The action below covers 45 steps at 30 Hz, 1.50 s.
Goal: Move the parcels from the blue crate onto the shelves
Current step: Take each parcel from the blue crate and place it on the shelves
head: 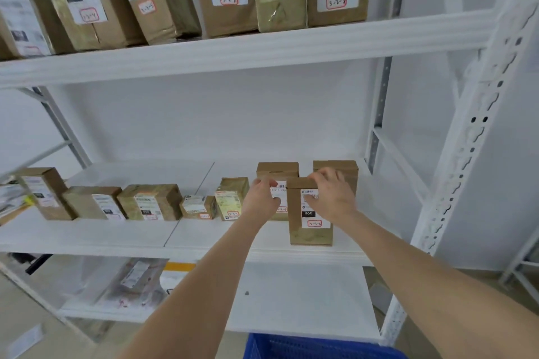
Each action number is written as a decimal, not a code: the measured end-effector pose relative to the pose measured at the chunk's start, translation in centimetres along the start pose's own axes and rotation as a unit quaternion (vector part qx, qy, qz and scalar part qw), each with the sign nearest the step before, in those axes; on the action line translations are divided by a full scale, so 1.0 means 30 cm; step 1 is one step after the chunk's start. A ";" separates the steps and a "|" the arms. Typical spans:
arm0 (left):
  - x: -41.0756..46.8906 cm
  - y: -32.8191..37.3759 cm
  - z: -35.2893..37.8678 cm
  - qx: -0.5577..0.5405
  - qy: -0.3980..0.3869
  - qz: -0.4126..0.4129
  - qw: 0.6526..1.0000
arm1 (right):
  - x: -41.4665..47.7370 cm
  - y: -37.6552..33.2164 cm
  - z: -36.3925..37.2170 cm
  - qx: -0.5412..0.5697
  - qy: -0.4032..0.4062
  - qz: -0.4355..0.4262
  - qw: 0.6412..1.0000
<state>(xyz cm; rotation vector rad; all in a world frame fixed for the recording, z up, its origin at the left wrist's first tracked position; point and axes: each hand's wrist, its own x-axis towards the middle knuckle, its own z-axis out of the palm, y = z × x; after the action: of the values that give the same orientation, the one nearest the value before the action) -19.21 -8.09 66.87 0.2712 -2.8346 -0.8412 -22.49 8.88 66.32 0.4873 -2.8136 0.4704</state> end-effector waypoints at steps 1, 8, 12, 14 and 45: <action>0.011 -0.009 -0.001 -0.001 -0.003 0.005 1.000 | 0.005 0.000 -0.002 -0.001 0.000 0.007 1.000; 0.102 -0.088 -0.025 0.010 -0.032 0.080 0.996 | 0.043 -0.031 -0.011 0.019 0.027 0.108 0.994; 0.165 -0.128 -0.041 0.008 -0.028 0.111 0.993 | 0.059 -0.036 -0.036 0.053 0.086 0.194 0.976; 0.178 -0.130 -0.030 0.007 -0.026 0.123 0.992 | 0.054 -0.021 -0.042 0.053 0.092 0.214 0.971; 0.294 -0.382 -0.164 0.138 -0.071 0.103 0.983 | 0.287 -0.454 0.221 -0.017 0.021 -0.034 0.999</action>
<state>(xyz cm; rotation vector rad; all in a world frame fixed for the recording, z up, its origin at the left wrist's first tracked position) -25.27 -22.05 65.59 -0.0517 -3.0424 -0.4431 -26.63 -8.05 66.44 0.5586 -2.7493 0.4143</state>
